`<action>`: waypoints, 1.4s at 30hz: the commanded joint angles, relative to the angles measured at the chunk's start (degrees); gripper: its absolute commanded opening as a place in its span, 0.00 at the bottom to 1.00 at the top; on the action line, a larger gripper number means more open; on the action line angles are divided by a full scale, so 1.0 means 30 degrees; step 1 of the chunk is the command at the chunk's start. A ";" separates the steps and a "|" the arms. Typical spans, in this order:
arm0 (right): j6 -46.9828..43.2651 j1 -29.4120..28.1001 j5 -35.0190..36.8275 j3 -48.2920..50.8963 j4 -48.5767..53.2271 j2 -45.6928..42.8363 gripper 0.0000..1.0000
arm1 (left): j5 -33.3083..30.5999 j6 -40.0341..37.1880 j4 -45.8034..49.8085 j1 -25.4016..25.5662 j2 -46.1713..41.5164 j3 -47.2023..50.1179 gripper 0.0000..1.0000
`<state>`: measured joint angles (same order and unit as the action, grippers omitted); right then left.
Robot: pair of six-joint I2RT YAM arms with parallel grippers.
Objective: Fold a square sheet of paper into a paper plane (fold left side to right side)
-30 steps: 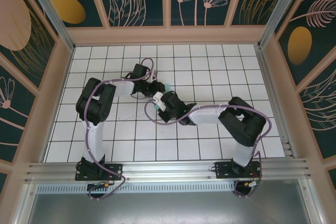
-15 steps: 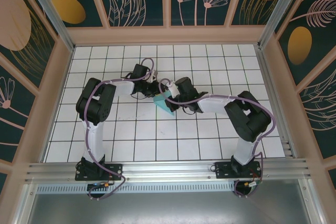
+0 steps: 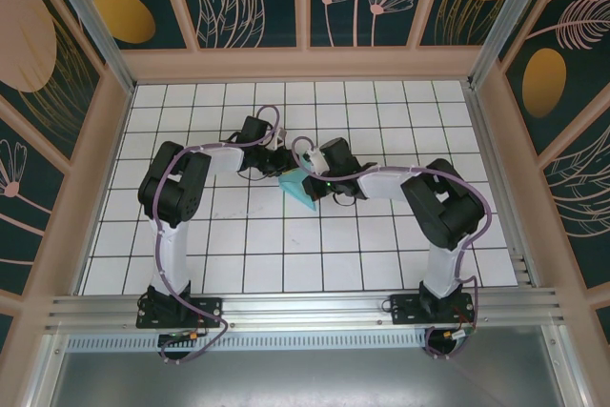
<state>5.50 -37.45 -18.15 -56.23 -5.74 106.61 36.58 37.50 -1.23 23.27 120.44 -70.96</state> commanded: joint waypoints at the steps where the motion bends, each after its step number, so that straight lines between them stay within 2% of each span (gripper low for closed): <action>1: 0.0590 0.0205 -0.0597 -0.0514 0.0177 0.0336 0.00 | -0.0836 -0.0487 0.0793 0.0271 0.0977 -0.0111 0.26; 33: 0.0599 0.0386 -0.0527 -0.1120 0.0966 0.1417 0.00 | -0.0745 -0.0516 0.0786 0.0301 0.0934 -0.0180 0.26; 42: 0.0746 0.0356 -0.0610 -0.0582 0.1508 0.1546 0.00 | -0.1088 -0.1353 0.2472 0.0163 0.0328 -0.1697 0.32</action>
<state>6.79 -36.67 -19.18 -58.52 -4.01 109.78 35.03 36.10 1.96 23.75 120.60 -73.43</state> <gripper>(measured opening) 0.057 0.311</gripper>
